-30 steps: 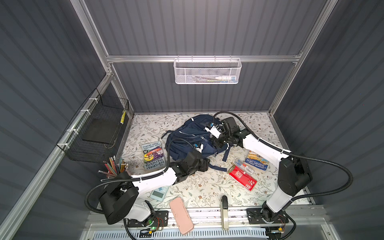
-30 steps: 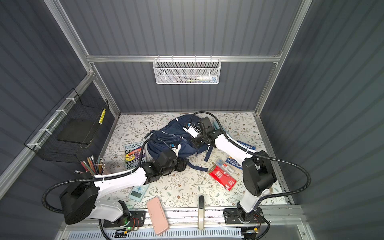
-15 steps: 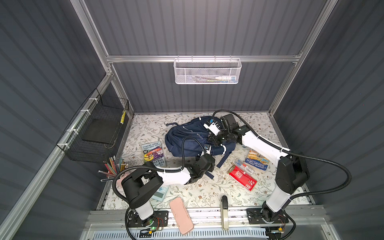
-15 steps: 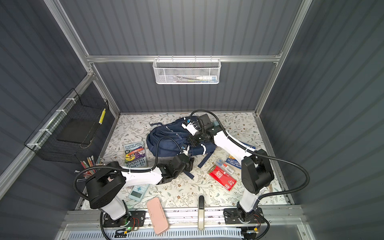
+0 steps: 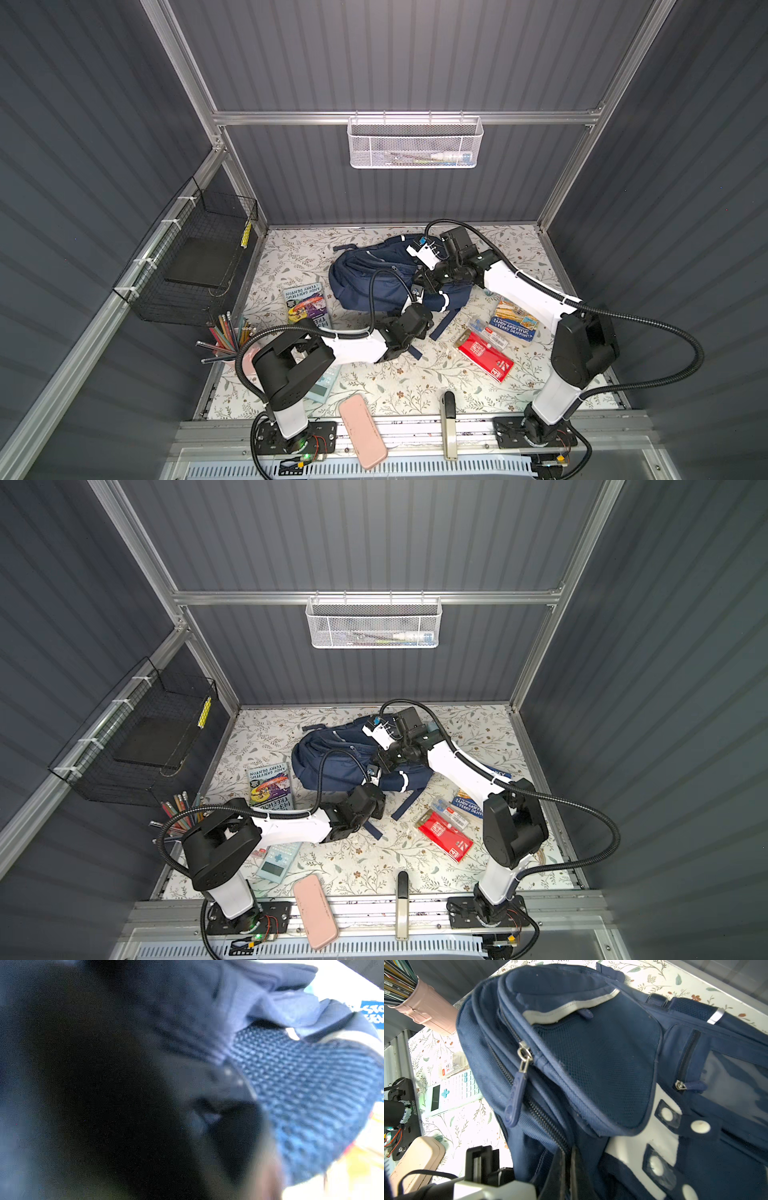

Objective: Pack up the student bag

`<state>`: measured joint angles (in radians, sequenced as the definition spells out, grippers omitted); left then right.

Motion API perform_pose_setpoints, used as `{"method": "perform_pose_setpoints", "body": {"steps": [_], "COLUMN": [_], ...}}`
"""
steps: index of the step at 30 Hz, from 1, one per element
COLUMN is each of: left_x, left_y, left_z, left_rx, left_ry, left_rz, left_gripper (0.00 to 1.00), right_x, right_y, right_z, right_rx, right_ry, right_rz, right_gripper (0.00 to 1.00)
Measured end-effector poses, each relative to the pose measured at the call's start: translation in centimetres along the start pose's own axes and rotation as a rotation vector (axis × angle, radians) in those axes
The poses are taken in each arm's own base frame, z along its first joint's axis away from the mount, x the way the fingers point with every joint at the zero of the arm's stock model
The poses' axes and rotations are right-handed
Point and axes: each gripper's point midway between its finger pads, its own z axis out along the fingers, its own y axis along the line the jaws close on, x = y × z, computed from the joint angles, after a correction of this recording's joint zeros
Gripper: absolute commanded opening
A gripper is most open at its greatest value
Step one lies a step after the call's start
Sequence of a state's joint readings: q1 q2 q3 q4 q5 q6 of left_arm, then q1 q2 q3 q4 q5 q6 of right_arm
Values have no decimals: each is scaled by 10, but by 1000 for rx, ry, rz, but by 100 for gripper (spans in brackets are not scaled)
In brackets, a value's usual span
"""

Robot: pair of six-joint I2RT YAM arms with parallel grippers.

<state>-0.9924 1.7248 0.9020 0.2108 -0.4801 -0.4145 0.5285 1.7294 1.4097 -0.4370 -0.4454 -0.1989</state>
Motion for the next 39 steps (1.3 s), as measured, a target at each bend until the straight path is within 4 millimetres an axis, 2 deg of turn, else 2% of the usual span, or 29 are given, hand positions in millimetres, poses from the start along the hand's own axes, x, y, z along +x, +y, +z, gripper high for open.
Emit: {"method": "perform_pose_setpoints", "body": {"steps": [7,15,18,22,27,30,34,37,39], "left_x": [-14,9,10,10,14,17,18,17,17], "left_y": [13,15,12,14,14,15,14,10,10], "left_z": [-18,-21,-23,-27,-28,-27,-27,-28,-29], "left_rx": [127,209,237,253,269,272,280,302,308], "left_ry": [71,216,230,247,263,274,279,281,284], "left_rz": [-85,-106,-113,-122,-134,-148,-152,-157,-159], "left_gripper": [0,0,0,0,0,0,0,0,0], "right_x": [-6,4,7,6,15,39,74,91,95], "right_y": [3,11,11,1,0,15,31,42,50], "right_z": [2,13,16,13,-1,-15,-31,-34,-29], "right_rx": [10,61,61,91,117,100,101,117,128], "right_ry": [-16,26,26,-12,-33,-39,-55,-59,-56], "right_rz": [-56,-130,-117,-77,-22,-3,-20,-100,-176], "right_gripper": [0,0,34,56,64,72,77,77,76]}}
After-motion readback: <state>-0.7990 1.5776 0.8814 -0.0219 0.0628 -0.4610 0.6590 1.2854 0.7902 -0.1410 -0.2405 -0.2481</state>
